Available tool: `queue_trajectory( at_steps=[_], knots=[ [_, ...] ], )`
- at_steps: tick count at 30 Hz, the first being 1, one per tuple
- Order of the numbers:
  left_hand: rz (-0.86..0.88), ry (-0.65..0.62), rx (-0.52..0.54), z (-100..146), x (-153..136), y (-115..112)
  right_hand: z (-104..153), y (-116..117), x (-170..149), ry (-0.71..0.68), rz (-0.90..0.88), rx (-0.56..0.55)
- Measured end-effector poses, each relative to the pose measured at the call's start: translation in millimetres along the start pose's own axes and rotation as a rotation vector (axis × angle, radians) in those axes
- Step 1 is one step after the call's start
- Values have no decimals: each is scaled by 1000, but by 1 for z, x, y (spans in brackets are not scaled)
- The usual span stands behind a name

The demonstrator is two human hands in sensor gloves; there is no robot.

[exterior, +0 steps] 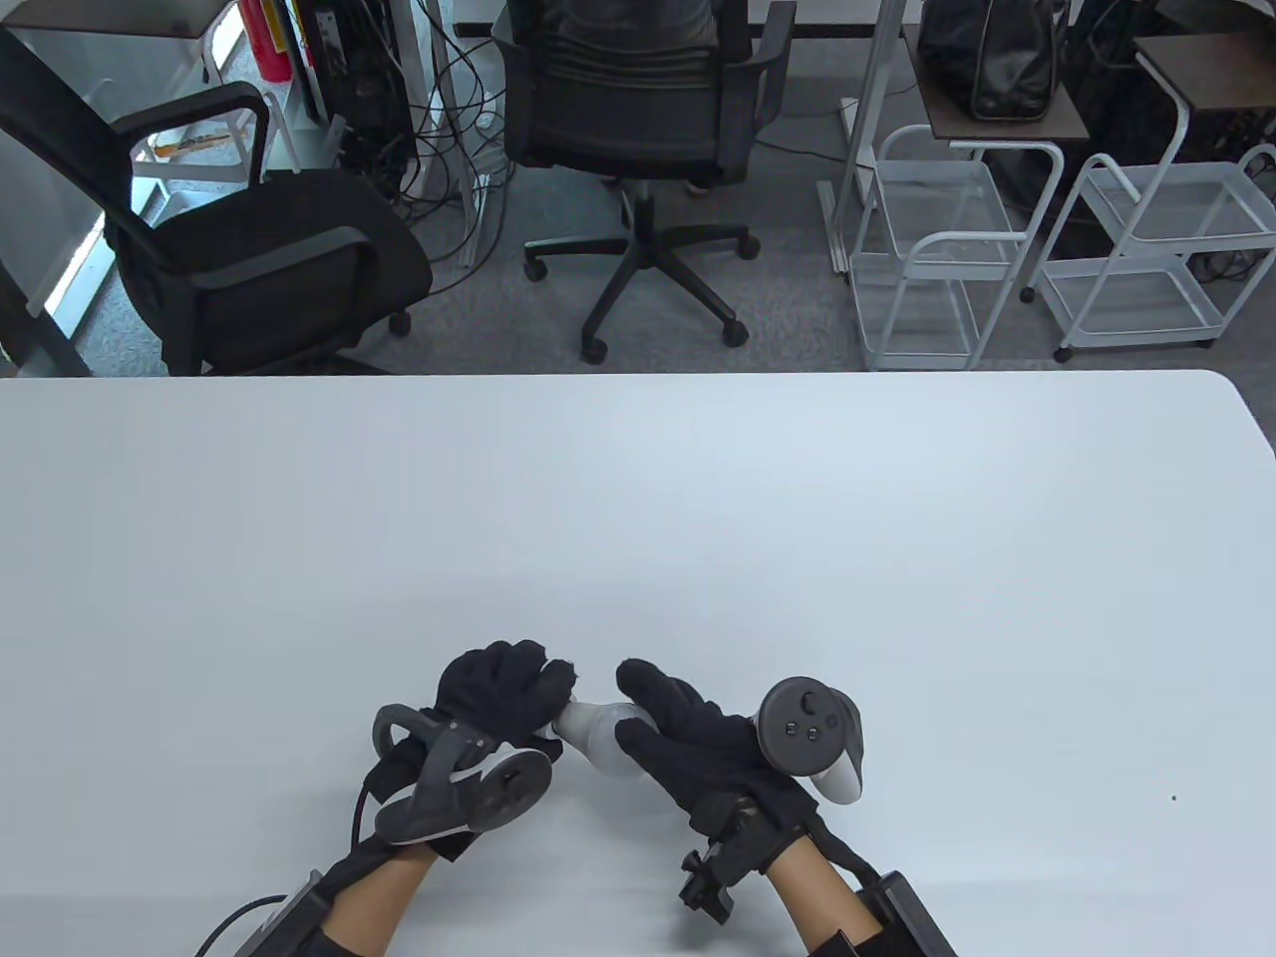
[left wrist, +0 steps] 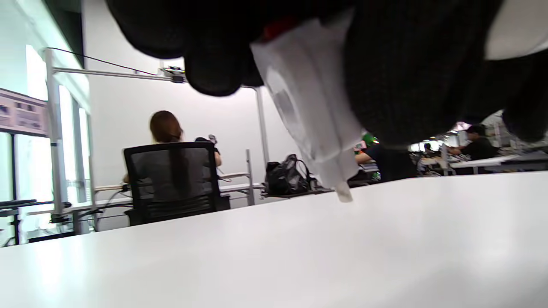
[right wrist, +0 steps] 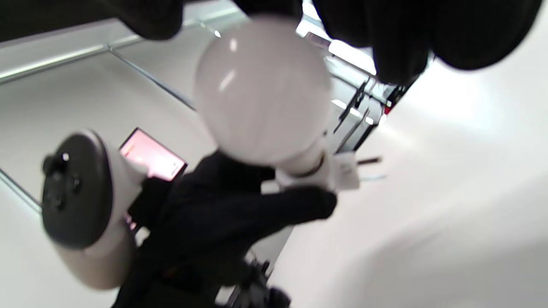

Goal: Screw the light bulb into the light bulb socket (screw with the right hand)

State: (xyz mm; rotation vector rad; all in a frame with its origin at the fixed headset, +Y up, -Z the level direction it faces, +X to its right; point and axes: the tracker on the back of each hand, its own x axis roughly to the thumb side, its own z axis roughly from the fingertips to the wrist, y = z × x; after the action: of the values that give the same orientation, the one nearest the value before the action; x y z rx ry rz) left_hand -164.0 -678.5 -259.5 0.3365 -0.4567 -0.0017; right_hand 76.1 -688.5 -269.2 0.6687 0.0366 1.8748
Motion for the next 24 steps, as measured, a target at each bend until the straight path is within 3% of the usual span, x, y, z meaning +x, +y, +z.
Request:
queue_trajectory(
  at_steps=[5,8,14,17,20,24],
  knots=[
    [200,199,-69,-10,-40,3,4,-15,3,16,210,-90],
    [311,275,-126,-32,-57,-2,4,-18,-1,47,273,-85],
    [477,421,-318,-90,-65,-44,6,-25,-9,109,257,-108],
    [455,487,-424,-111,-65,-68,6,-28,-13,136,277,-105],
    [441,565,-430,-120,-65,-87,6,-30,-16,159,273,-109],
    [523,612,-516,-124,-67,-110,5,-32,-22,190,267,-112]
  ],
)
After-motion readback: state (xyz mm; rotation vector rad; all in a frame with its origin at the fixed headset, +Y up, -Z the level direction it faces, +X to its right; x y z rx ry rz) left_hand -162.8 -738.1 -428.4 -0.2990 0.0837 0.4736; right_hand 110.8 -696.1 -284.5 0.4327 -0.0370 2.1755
